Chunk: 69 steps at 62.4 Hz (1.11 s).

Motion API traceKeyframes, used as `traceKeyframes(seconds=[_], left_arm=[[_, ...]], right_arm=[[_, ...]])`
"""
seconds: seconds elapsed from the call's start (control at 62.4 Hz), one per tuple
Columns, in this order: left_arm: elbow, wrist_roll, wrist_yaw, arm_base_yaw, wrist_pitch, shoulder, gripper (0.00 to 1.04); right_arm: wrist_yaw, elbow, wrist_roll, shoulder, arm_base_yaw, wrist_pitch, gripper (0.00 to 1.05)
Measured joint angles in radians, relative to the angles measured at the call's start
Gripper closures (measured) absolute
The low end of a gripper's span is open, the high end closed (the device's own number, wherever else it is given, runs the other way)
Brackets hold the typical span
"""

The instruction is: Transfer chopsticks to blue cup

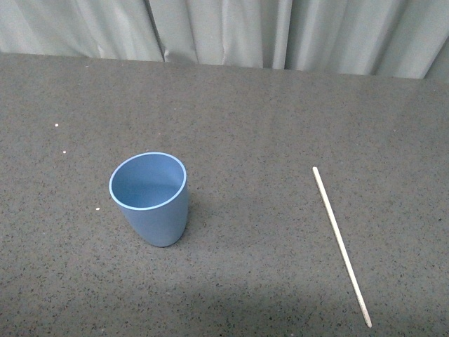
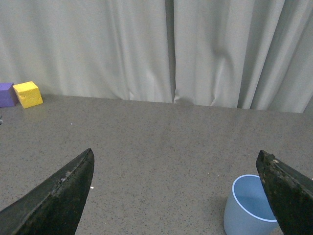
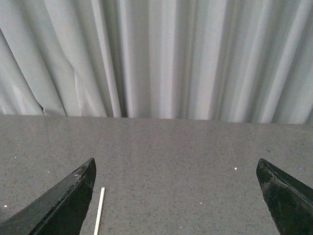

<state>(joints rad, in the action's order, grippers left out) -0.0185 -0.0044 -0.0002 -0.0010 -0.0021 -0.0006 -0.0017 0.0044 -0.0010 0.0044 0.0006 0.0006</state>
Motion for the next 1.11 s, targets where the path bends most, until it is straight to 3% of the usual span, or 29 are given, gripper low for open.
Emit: traceKeyframes(seconds=[0.032,0.096,0.144,0.224,0.385,0.561,0.834,1.106], left_arm=[[0.0,0.0,0.0,0.0,0.0,0.0,0.07],[0.0,0.0,0.0,0.0,0.0,0.0,0.07],[0.0,0.0,-0.003,0.0,0.0,0.0,0.07],[0.0,0.0,0.0,0.0,0.0,0.0,0.07],[0.0,0.0,0.0,0.0,0.0,0.0,0.07],[0.0,0.0,0.0,0.0,0.0,0.0,0.07],[0.0,0.0,0.0,0.0,0.0,0.0,0.07],[0.0,0.0,0.0,0.0,0.0,0.0,0.07]], right_arm=[[0.006,0.0,-0.001,0.001,0.001,-0.001,0.09],[0.21,0.028,-0.111,0.065,0.077,-0.066,0.09],[0.286,0.047,-0.196,0.159,0.119,-0.064,0.09],[0.247,0.074,-0.248,0.342,0.125,0.0,0.09],[0.145,0.201,-0.208,0.766,0.13,0.127,0.09],[0.091,0.382,-0.141,1.188,0.19,0.147,0.09],[0.044,0.667,0.047,1.663,0.278,0.022,0.09],[0.037,0.806,0.163,1.887,0.309,-0.056,0.09]])
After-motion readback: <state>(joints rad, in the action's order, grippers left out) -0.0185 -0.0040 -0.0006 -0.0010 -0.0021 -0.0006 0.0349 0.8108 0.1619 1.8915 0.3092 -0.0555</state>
